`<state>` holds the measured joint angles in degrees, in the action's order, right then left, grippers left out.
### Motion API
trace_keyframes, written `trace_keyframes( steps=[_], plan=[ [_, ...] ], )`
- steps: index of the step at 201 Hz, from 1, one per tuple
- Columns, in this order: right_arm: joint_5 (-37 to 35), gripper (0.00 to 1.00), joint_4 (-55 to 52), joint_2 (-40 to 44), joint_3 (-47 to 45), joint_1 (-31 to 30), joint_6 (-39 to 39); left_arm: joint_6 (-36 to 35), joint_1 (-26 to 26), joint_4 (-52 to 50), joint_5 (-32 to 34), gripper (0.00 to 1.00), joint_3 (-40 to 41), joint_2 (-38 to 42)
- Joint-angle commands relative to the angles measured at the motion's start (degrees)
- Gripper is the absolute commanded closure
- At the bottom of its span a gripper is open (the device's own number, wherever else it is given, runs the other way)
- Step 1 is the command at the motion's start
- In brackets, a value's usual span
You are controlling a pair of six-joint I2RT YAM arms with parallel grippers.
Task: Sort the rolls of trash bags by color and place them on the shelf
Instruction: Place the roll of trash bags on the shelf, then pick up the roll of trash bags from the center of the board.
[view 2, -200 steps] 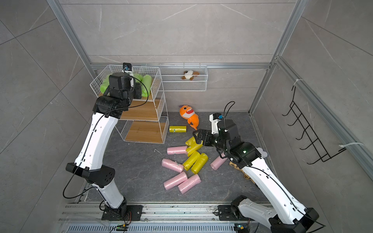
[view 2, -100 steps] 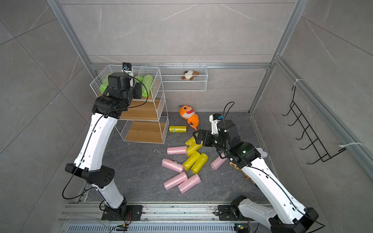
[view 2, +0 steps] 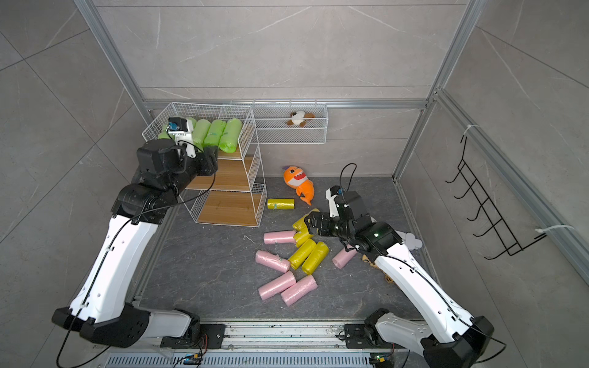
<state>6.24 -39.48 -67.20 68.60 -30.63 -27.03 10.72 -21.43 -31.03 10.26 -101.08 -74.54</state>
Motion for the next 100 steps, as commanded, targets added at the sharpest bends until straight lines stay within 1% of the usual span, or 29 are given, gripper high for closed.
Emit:
trace_keyframes(
  steps=[1, 26, 41, 56, 69, 83, 100],
  plan=[
    [2.3, 0.05, -6.3, -3.7, -2.9, -0.2, 3.8, 9.8, 0.2, 10.8, -11.7, 0.36, 9.6, 7.8],
    [3.5, 0.05, -7.2, -7.2, -6.6, -0.1, 4.4, 16.4, -0.3, 15.9, -18.3, 0.36, 23.3, 15.5],
    [3.7, 0.05, -6.9, -7.8, -9.0, 0.3, 3.9, 20.1, -1.2, 18.4, -19.8, 0.37, 31.1, 19.2],
    [3.4, 0.06, -6.9, -8.1, -11.1, 1.9, 3.2, 22.7, -3.5, 21.0, -19.6, 0.37, 38.1, 21.9],
    [3.7, 0.07, -7.2, -8.4, -12.7, 5.1, 3.1, 23.9, -6.1, 22.1, -18.4, 0.37, 42.9, 23.0],
    [4.6, 0.07, -7.3, -8.8, -14.1, 9.5, 3.4, 24.4, -9.3, 23.0, -16.9, 0.37, 46.6, 23.3],
    [3.3, 0.08, -7.9, -9.4, -14.5, 13.2, 3.9, 25.4, -13.1, 25.9, -15.0, 0.37, 50.5, 22.7]
  ],
)
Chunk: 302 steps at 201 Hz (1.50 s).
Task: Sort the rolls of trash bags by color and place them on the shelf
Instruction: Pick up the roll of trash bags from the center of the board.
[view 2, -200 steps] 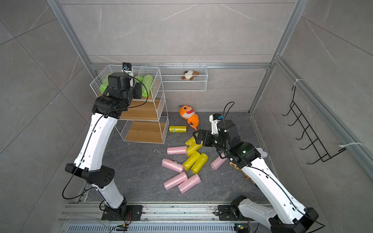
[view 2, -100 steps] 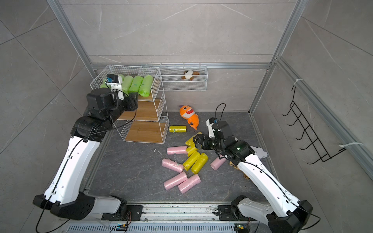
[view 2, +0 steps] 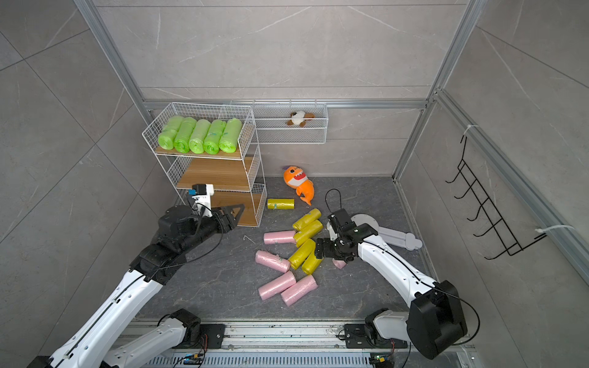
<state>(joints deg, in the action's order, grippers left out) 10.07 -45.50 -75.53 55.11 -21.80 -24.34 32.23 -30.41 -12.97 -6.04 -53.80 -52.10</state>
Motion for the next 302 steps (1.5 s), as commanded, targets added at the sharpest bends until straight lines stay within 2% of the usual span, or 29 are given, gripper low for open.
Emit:
trace_keyframes(
  steps=[1, 30, 73, 139, 186, 219, 266, 302],
  plan=[
    [-0.7, 0.08, -1.9, -1.1, -1.1, 4.5, 1.2, 3.9, -4.3, 8.1, 1.3, 0.37, 3.4, 0.1],
    [-2.8, 0.08, -1.8, -4.9, 0.1, 11.8, 2.4, 4.7, -9.7, 13.8, 1.8, 0.37, 7.1, -4.7],
    [-0.8, 0.08, 0.7, -12.3, 2.7, 20.9, 3.5, 2.5, -13.9, 16.9, 1.1, 0.36, 5.6, -14.5],
    [6.6, 0.16, 5.2, -21.8, 5.6, 23.8, 0.9, 1.9, -15.2, 21.0, -1.7, 0.35, 5.0, -21.2],
    [8.7, 0.31, 6.9, -24.9, 5.4, 24.2, 0.1, 1.9, -15.6, 21.2, -2.0, 0.35, 5.1, -22.5],
    [9.8, 0.47, 7.2, -18.9, 2.2, 24.2, -1.1, 1.9, -15.6, 21.4, -1.9, 0.35, 4.7, -22.8],
    [15.7, 0.54, 9.8, -2.8, -0.3, 24.2, -5.7, 4.9, -15.9, 26.2, -1.7, 0.35, 5.3, -22.3],
    [23.1, 0.55, 22.4, 10.7, -3.4, 23.5, -19.1, 8.5, -18.6, 34.8, 2.5, 0.28, 6.7, -21.6]
  ],
)
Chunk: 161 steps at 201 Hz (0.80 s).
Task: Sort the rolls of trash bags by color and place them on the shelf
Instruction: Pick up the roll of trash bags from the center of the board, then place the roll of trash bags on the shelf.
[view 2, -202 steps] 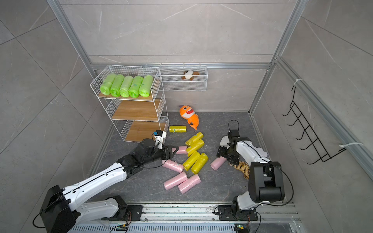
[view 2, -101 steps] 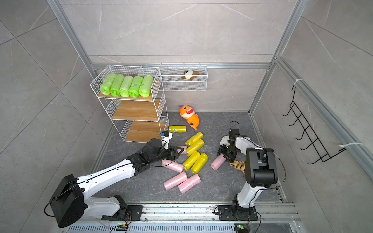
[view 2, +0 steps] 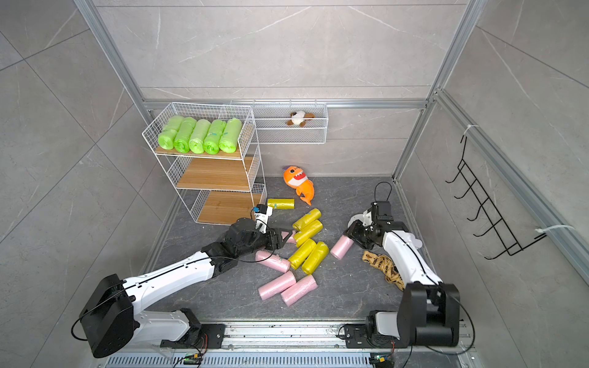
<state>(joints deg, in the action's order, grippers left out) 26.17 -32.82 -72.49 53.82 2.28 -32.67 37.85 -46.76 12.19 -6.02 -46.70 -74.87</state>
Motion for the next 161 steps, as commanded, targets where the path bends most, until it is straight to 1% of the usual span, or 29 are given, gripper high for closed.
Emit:
trace_keyframes(
  steps=[1, 29, 46, 54, 63, 82, 111, 131, 161],
  plan=[
    [7.0, 0.55, 10.1, 8.0, -2.2, -0.6, -11.3, 3.0, -2.4, 10.0, 2.6, 0.28, -0.3, 1.2],
    [8.3, 0.55, 18.5, 13.8, -2.2, -2.8, -20.7, 7.8, -4.8, 20.0, 2.7, 0.21, 1.1, 0.2],
    [9.0, 0.55, 22.7, 15.2, -2.3, -4.7, -25.1, 11.2, -5.6, 25.3, 1.8, 0.19, 0.8, -1.9],
    [9.1, 0.55, 23.9, 15.6, -2.3, -5.7, -25.7, 11.9, -6.2, 27.1, 1.6, 0.19, 0.3, -3.0],
    [9.2, 0.55, 25.2, 15.8, -2.4, -6.6, -28.3, 12.4, -6.8, 28.7, 1.5, 0.18, -0.3, -3.9],
    [9.8, 0.55, 28.2, 15.6, -2.6, -8.4, -29.9, 13.2, -7.9, 31.9, 0.4, 0.16, -1.5, -6.1],
    [12.2, 0.55, 33.0, 14.2, -3.1, -10.3, -32.3, 16.5, -8.1, 35.2, -1.4, 0.14, -2.6, -9.2],
    [12.2, 0.55, 33.4, 14.1, -3.1, -11.2, -32.3, 18.2, -8.1, 38.1, -2.7, 0.14, -2.9, -10.3],
    [11.8, 0.55, 33.1, 14.5, -3.5, -11.4, -32.0, 18.3, -8.2, 37.5, -3.2, 0.14, -3.2, -10.1]
  ],
)
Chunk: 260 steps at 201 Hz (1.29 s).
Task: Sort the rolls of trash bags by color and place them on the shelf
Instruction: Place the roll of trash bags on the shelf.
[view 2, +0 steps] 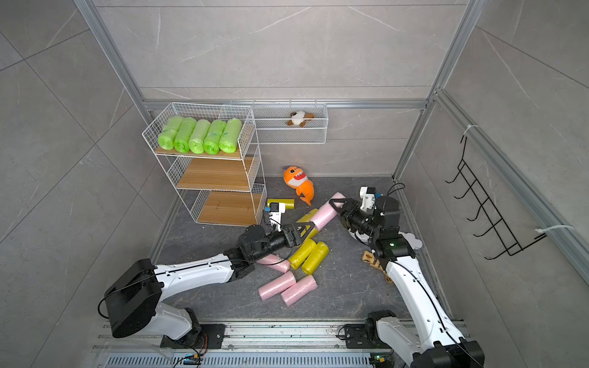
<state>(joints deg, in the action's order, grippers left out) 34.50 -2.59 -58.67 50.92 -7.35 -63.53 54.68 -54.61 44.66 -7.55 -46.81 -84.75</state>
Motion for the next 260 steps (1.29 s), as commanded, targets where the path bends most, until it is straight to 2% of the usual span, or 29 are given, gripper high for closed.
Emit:
trace_keyframes(
  steps=[1, 44, 91, 189, 260],
  plan=[
    [3.4, 0.55, 2.9, 0.7, -0.6, -1.8, -1.1, 1.5, -0.3, 4.9, -1.6, 0.14, -3.2, -0.1],
    [0.5, 0.56, 0.6, 0.9, -0.7, -1.8, 0.7, -1.0, -0.3, 1.6, 3.3, 0.14, 0.3, 4.8],
    [1.1, 0.56, 2.8, -0.6, -0.7, -2.1, -0.5, 0.1, -0.3, 5.5, 1.9, 0.14, 2.9, 7.1],
    [-0.5, 0.56, 4.5, -0.3, -0.2, -6.0, -2.1, 0.7, -0.7, 3.7, -2.1, 0.14, -5.1, -0.2],
    [-3.2, 0.58, 8.2, 0.5, -2.4, -6.3, -4.5, 4.5, -1.9, 8.1, 1.7, 0.28, -3.8, -2.0]
  ],
)
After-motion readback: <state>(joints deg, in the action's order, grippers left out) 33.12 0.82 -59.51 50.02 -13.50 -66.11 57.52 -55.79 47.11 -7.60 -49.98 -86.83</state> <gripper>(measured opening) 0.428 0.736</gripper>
